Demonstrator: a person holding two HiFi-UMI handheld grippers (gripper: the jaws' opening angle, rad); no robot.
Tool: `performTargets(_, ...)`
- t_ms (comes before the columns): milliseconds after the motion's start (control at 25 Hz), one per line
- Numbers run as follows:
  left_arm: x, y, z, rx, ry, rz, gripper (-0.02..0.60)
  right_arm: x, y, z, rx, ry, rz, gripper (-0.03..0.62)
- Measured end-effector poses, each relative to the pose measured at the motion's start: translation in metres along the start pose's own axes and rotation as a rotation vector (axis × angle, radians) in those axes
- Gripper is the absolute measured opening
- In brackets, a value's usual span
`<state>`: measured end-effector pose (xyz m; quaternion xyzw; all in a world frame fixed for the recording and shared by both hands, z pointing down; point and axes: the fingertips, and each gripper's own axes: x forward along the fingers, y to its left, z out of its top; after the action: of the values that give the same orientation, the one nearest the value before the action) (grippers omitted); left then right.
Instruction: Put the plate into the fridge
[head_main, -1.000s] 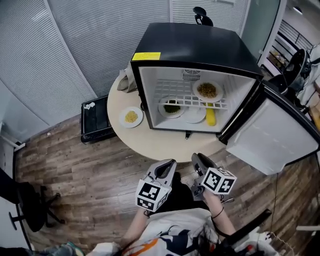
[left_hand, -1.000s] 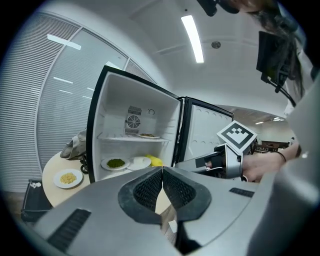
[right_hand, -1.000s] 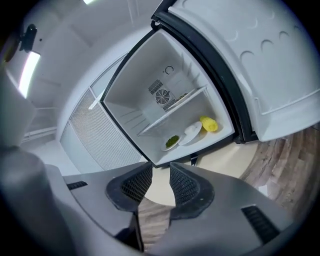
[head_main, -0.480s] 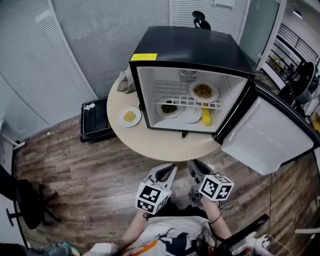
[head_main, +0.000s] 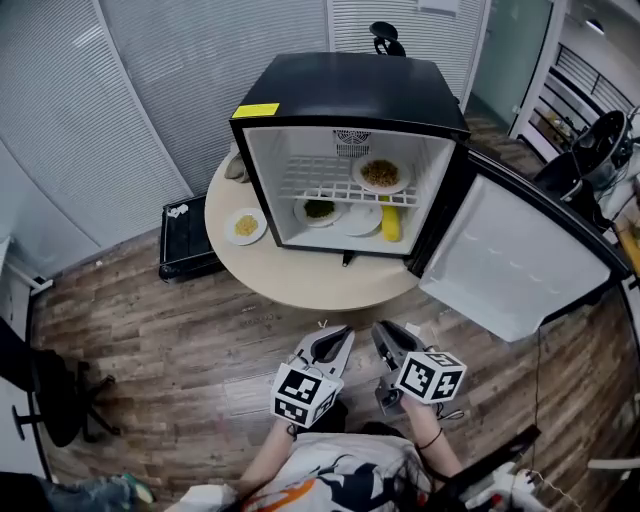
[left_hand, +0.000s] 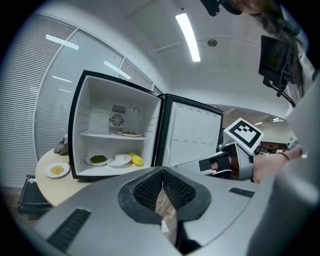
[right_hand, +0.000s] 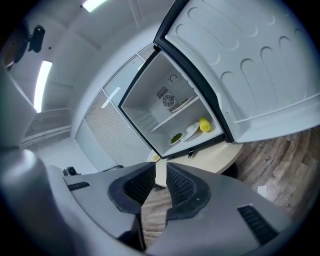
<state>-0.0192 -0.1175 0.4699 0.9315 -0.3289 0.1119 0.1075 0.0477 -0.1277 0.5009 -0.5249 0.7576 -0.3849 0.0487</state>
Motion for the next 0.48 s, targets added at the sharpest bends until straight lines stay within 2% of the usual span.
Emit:
performTargets(160, 0.002, -0.037, -0.004, 0.016, 0.01, -0.003, 0.014, -0.028, -0.007, -0.002, 0.019, 0.007, 0.036, 0.077)
performTargets(480, -0.01, -0.086, -0.016, 0.009, 0.015, 0.049, 0.013, -0.076, -0.013, -0.017, -0.018, 0.029, 0.077, 0.064)
